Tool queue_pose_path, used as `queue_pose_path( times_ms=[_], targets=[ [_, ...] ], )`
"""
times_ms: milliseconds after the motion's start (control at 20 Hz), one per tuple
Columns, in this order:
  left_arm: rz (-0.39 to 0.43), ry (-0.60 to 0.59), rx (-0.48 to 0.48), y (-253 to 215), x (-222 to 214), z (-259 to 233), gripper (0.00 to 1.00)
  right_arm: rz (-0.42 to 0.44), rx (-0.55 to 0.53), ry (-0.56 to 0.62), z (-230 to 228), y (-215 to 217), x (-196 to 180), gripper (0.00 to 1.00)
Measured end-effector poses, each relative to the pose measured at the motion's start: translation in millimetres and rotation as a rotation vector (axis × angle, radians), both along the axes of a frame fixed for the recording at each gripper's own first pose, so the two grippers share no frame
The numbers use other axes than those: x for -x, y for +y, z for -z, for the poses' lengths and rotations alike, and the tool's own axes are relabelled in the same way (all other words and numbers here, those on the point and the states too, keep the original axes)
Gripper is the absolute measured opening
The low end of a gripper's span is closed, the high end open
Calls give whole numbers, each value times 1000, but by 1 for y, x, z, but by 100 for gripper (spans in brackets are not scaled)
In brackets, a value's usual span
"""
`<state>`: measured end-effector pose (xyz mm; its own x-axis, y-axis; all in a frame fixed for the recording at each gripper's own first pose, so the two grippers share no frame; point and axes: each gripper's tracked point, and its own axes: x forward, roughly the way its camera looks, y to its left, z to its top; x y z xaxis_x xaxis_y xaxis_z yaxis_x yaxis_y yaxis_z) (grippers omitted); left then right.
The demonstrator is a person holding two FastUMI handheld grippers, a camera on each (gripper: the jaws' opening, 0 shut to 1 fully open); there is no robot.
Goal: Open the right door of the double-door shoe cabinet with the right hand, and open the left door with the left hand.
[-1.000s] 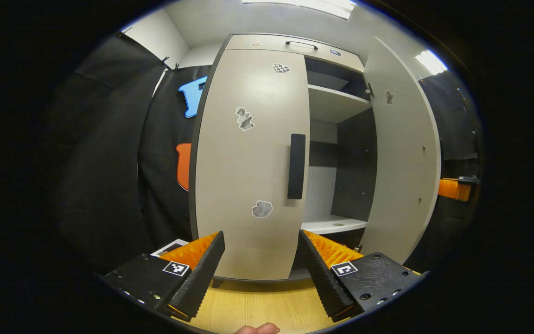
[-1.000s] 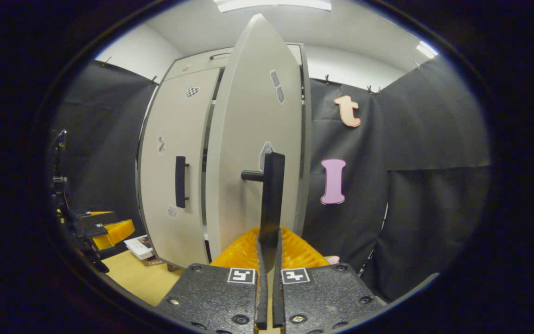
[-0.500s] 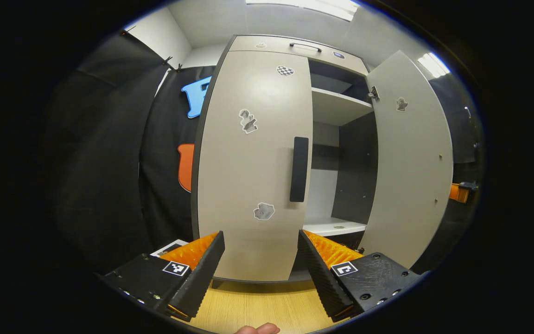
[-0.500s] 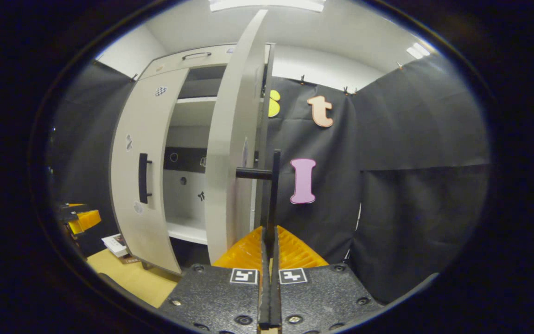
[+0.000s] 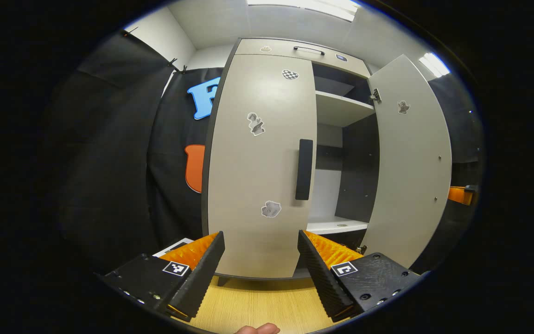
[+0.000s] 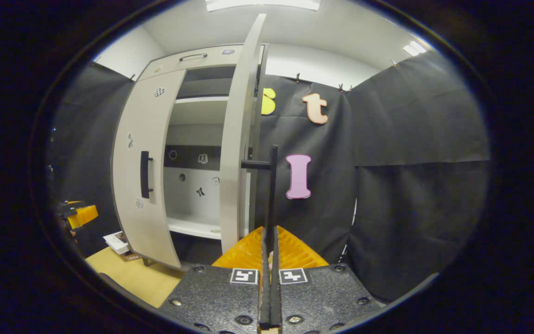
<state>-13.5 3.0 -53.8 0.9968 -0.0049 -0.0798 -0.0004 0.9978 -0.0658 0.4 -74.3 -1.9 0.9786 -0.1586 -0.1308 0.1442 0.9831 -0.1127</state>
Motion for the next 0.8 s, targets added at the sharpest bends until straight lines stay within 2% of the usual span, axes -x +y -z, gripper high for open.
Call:
queue_pose_path(
  times_ms=[150, 350, 700, 800],
  targets=[
    [1, -12, 8, 0, -1, -2, 95, 15, 43, -60, -17, 3, 7, 4],
    [27, -17, 19, -7, -5, -4, 95, -103, -10, -74, -12, 40, -5, 4],
    [30, -38, -21, -7, 7, -12, 95, -143, -59, -81, -3, 64, -21, 5],
    [29, -38, -22, -8, 8, -13, 95, -157, -73, -90, -3, 70, -26, 38]
  ],
)
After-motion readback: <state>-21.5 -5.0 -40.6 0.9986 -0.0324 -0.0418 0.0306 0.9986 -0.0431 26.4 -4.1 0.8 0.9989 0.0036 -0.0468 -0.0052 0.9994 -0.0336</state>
